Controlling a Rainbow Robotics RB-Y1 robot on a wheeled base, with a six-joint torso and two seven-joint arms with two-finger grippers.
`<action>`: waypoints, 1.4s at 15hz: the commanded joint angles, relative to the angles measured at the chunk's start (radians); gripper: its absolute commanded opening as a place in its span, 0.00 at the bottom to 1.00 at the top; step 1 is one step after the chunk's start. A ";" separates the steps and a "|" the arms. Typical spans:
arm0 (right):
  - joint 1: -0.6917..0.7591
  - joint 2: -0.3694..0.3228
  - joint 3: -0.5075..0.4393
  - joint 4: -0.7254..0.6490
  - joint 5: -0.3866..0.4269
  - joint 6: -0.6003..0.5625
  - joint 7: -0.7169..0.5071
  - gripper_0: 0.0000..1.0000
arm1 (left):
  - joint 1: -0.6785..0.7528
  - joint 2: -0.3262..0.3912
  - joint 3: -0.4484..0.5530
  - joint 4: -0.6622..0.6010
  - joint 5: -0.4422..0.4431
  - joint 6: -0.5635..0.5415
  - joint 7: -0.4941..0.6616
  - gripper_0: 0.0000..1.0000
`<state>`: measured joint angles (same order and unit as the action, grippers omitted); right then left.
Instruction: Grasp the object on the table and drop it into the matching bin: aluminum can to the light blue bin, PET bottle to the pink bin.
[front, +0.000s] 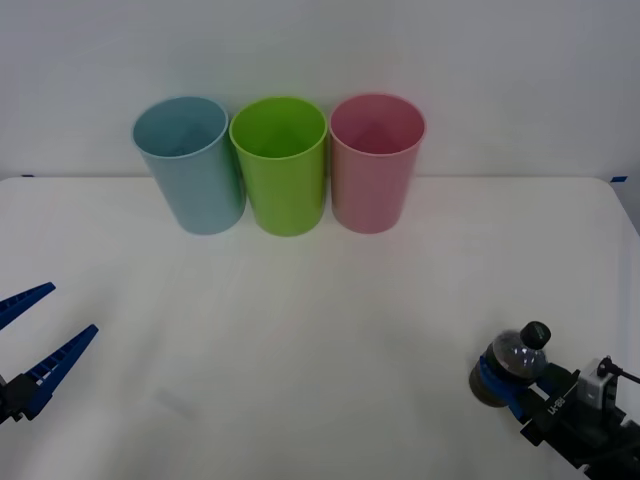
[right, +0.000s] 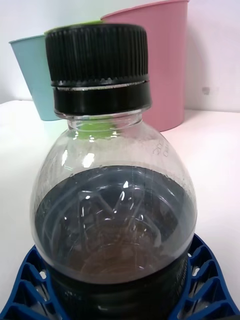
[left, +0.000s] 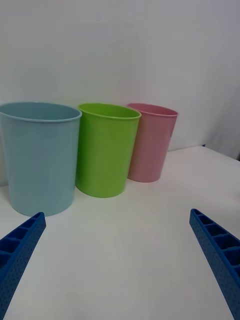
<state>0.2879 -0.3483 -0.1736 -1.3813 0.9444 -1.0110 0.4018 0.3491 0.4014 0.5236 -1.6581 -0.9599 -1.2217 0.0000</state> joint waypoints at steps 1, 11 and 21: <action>-0.009 -0.001 0.000 0.001 -0.013 -0.008 0.000 0.00 | 0.000 0.000 0.000 0.000 0.000 0.000 0.000 1.00; -0.053 -0.005 0.011 -0.099 -0.024 0.009 -0.034 0.00 | 0.000 0.000 0.000 0.000 0.000 0.000 0.000 1.00; -0.056 -0.066 0.039 -0.285 -0.009 0.035 -0.268 0.00 | 0.000 0.000 0.000 0.000 0.000 0.000 0.000 1.00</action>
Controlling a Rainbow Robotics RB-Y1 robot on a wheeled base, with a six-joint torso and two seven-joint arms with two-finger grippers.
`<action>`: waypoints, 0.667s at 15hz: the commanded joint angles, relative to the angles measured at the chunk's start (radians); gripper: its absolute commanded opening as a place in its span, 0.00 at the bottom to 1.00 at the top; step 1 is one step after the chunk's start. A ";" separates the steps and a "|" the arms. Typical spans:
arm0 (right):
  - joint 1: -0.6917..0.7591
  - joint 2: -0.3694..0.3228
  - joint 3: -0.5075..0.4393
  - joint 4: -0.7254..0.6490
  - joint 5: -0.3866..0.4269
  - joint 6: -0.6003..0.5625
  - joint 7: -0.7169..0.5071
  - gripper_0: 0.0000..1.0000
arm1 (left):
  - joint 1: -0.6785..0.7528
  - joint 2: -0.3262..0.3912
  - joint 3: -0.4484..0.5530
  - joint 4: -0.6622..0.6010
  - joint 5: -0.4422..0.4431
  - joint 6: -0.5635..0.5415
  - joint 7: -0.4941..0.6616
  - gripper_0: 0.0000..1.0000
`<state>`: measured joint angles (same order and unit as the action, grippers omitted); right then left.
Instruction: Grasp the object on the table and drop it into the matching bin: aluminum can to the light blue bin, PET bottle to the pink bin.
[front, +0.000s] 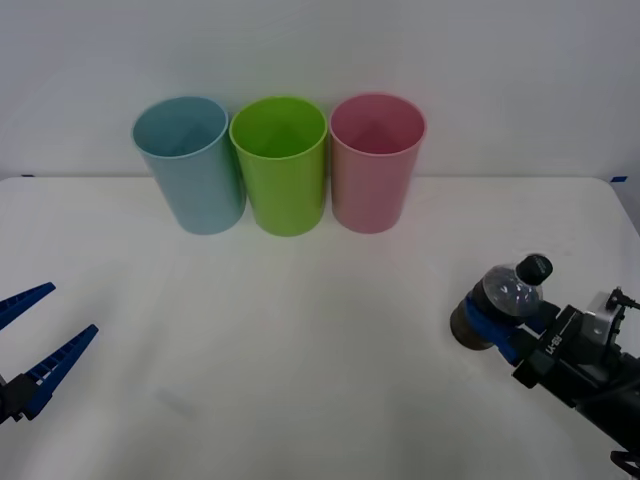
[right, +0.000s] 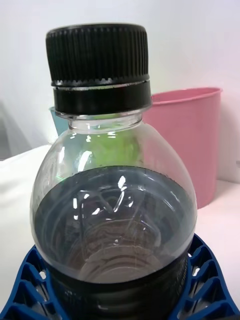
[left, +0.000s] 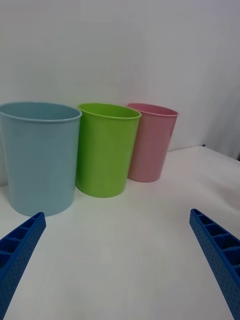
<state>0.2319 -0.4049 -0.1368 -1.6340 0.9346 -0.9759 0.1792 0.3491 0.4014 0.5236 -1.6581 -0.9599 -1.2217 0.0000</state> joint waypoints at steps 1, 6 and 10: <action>0.000 -0.017 0.002 -0.058 0.012 -0.001 -0.076 0.00 | 0.000 0.000 0.000 0.000 0.000 0.000 0.000 1.00; -0.009 -0.057 0.003 -0.155 0.016 0.016 -0.199 0.00 | 0.000 0.000 0.000 0.000 0.000 0.000 0.000 1.00; -0.046 -0.092 0.003 -0.213 0.016 0.037 -0.290 0.00 | 0.000 0.000 0.000 0.000 0.000 0.000 0.000 1.00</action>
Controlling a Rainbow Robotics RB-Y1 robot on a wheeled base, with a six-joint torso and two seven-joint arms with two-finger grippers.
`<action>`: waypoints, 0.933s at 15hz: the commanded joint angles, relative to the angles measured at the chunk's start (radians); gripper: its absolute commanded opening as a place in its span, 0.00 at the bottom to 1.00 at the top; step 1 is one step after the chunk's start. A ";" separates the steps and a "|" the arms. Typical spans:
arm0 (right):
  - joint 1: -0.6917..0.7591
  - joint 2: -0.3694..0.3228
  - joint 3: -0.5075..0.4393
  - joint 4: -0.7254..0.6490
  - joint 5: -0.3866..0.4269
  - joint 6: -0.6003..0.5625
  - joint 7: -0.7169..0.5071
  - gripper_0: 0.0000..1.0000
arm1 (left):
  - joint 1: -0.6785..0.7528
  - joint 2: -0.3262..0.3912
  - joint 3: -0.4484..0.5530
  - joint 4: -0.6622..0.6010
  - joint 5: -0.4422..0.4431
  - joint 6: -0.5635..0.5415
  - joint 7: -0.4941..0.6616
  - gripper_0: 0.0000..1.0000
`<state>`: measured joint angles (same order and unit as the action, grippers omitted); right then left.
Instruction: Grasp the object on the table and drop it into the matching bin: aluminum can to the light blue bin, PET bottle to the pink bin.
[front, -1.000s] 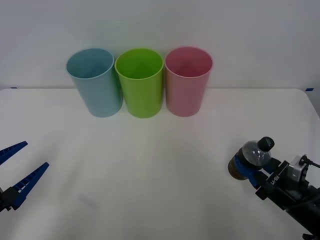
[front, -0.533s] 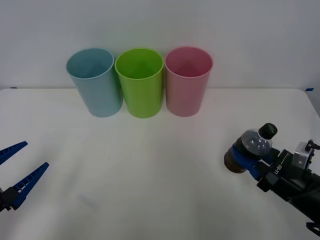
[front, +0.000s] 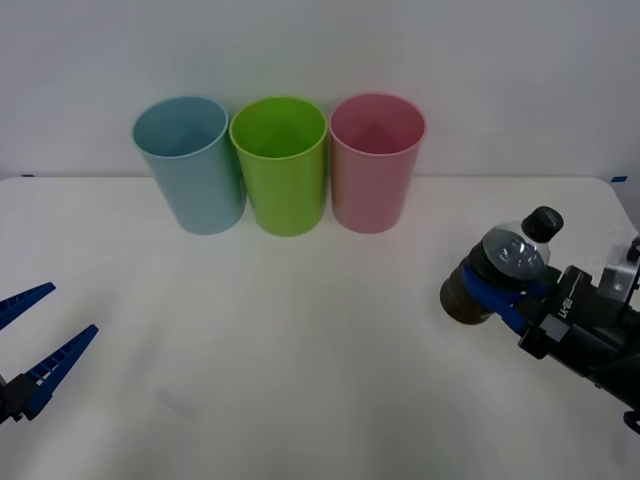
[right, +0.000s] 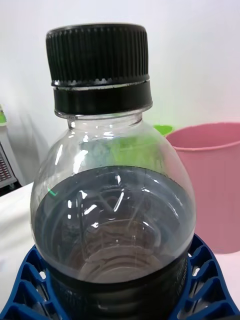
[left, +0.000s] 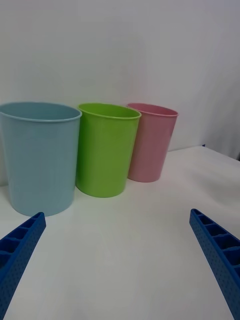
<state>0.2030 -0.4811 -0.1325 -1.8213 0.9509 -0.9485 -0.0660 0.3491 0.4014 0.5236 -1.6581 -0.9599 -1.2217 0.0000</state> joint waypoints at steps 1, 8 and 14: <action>-0.030 -0.028 -0.001 -0.039 0.000 0.017 -0.071 0.00 | 0.000 0.000 0.000 0.000 0.000 0.000 0.000 1.00; -0.129 -0.108 0.013 -0.075 0.000 0.129 -0.161 0.00 | 0.000 0.000 0.000 0.000 0.000 0.000 0.000 1.00; -0.244 -0.191 0.091 -0.073 0.011 0.290 -0.215 0.00 | 0.000 0.000 0.000 0.000 0.000 0.000 0.000 1.00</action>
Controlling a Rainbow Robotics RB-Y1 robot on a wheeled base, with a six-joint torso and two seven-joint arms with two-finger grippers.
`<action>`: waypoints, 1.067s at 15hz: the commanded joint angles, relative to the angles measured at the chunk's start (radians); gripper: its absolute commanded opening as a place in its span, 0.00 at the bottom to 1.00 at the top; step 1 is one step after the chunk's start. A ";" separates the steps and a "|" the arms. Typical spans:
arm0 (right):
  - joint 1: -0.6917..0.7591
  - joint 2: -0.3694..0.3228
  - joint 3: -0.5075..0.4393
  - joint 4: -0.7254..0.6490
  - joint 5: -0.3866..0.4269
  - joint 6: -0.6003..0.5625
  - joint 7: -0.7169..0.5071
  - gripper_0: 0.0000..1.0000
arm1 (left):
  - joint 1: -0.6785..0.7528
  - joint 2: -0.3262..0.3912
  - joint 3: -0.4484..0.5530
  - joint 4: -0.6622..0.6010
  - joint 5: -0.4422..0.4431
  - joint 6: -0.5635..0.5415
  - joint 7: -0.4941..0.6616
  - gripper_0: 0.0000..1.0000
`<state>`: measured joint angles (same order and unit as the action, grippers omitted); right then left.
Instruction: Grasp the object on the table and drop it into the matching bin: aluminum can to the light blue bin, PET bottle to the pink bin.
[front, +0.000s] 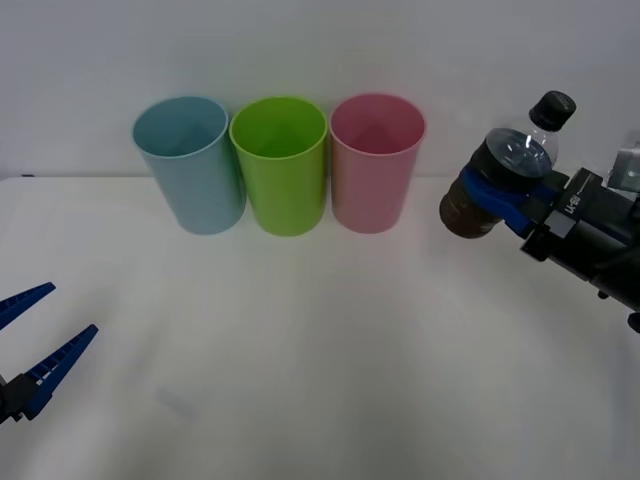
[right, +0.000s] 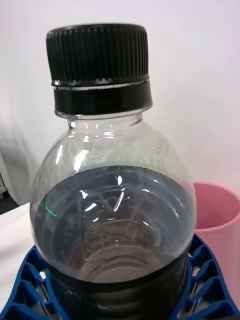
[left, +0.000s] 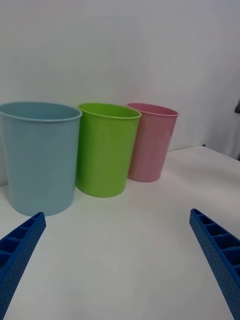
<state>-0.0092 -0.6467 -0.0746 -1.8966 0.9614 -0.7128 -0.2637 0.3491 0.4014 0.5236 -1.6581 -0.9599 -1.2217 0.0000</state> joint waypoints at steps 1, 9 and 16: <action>-0.048 -0.034 0.052 0.004 0.000 0.084 -0.026 0.00 | 0.000 0.000 0.000 0.000 0.000 0.000 0.000 1.00; -0.293 -0.042 0.176 0.195 0.003 0.170 -0.060 0.00 | 0.000 0.000 0.000 0.000 0.000 0.000 0.000 1.00; -0.488 0.067 0.234 0.398 0.096 0.193 -0.074 0.00 | 0.000 0.000 0.000 0.000 0.000 0.000 0.000 1.00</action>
<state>-0.4757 -0.5970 0.1571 -1.5244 1.0409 -0.5197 -0.3340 0.3490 0.4014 0.5236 -1.6581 -0.9599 -1.2217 0.0000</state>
